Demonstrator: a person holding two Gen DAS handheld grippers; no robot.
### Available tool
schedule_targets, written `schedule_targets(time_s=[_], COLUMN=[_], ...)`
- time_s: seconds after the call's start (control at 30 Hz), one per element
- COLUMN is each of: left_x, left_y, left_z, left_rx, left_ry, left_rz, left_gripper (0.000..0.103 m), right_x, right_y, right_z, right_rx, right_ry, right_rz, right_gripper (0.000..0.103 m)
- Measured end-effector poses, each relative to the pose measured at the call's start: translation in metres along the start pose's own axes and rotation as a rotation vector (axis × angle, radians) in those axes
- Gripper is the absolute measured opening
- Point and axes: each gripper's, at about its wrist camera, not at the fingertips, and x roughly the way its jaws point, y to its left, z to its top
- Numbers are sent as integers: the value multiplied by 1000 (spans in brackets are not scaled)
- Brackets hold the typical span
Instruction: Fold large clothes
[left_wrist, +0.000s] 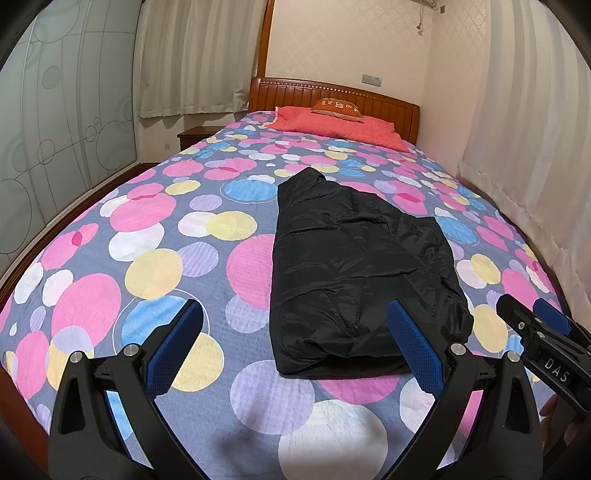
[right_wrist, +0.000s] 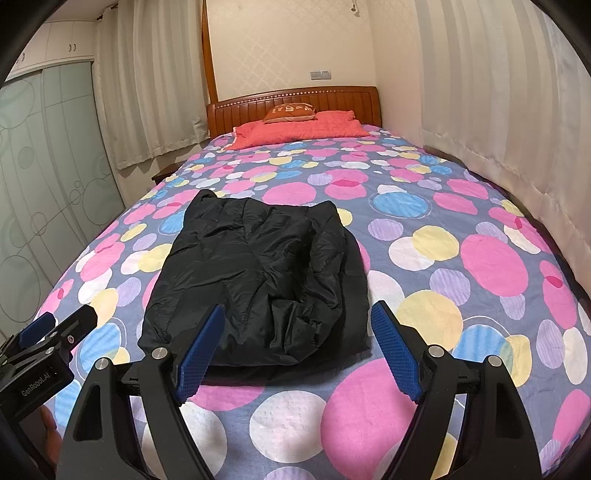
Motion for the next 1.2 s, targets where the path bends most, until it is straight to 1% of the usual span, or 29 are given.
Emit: schedule_targets(time_s=[0.5,0.67,0.83,0.93,1.03,1.1,1.2], left_x=[0,-2,-5,-5,-5,-6,-7], left_y=[0,0,-5,-8,-9,-9,-9], left_z=[1,0,2,4,5,5,5], left_rx=[6,8,36,45,47,44,40], left_ry=[1,-13,-29,-26,-28,-40,-54], left_rz=[-2,6,20,7,7,24,15], left_gripper=[100,100,100,100,100,100,101], right_x=[0,0,0,0,0,1,1], right_y=[1,2,2,2,2,2,1], right_z=[0,0,0,0,-1,-1,-1], right_rx=[1,2,0,2,2,1,1], right_ry=[-1,1,-2,-1,-1,0,1], right_rz=[0,-1,-1,-2,0,-1,-1], right_gripper=[80,80,80,80,80,80,80])
